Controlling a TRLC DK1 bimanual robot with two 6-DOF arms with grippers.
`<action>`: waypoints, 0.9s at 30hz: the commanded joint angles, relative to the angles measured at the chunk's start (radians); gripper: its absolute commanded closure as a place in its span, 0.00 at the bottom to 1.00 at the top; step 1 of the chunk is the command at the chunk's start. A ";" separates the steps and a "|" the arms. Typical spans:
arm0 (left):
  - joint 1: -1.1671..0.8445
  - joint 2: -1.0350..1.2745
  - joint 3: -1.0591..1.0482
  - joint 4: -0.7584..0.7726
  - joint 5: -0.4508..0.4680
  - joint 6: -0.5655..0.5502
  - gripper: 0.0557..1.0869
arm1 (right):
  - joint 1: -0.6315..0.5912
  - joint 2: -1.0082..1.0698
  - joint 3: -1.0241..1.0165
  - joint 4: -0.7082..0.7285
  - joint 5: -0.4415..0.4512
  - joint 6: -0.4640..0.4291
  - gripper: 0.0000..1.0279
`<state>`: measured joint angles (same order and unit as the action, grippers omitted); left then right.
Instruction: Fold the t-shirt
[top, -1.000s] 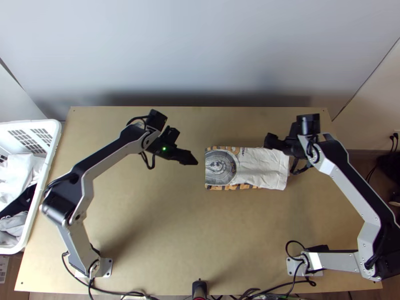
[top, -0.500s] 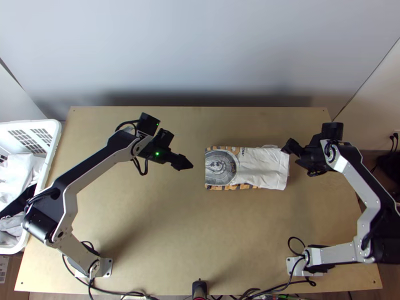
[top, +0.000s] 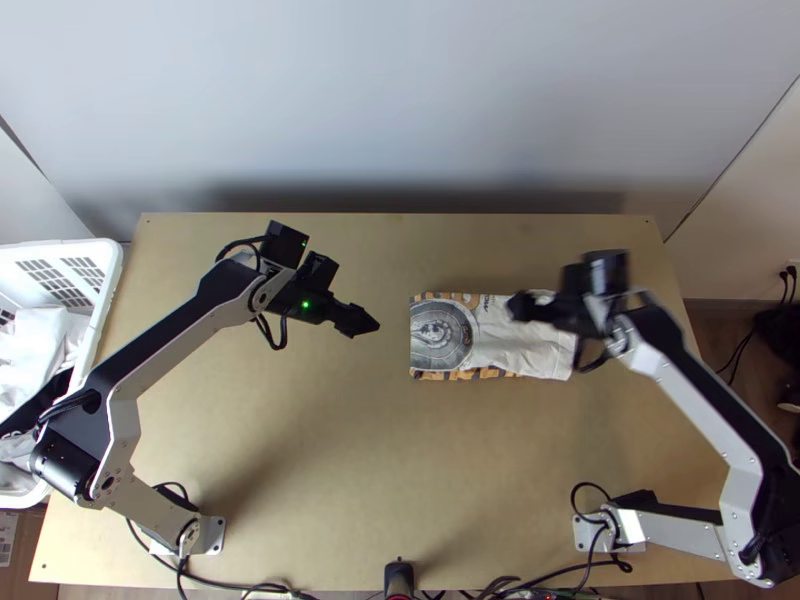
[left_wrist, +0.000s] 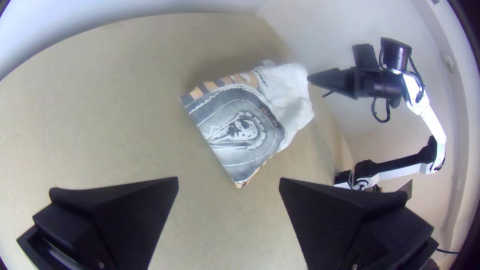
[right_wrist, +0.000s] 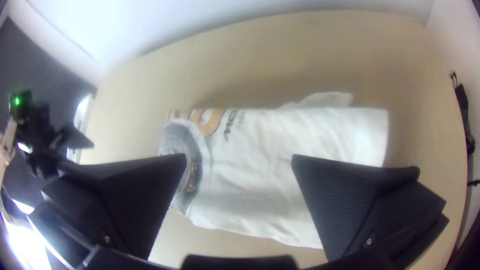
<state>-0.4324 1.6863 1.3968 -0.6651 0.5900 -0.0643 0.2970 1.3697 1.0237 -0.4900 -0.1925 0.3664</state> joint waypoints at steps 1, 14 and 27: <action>-0.006 -0.008 0.002 -0.001 -0.039 -0.002 0.05 | 0.344 0.045 -0.062 0.008 0.174 -0.083 0.05; 0.027 -0.028 -0.001 -0.008 -0.079 0.003 0.05 | 0.346 0.290 -0.082 0.160 0.275 -0.118 0.05; 0.098 -0.045 0.008 -0.016 -0.087 0.035 0.05 | 0.129 0.411 -0.011 0.169 0.268 -0.053 0.05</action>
<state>-0.3637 1.6501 1.4010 -0.6758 0.5064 -0.0463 0.5228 1.7260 0.9836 -0.3176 0.0650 0.2764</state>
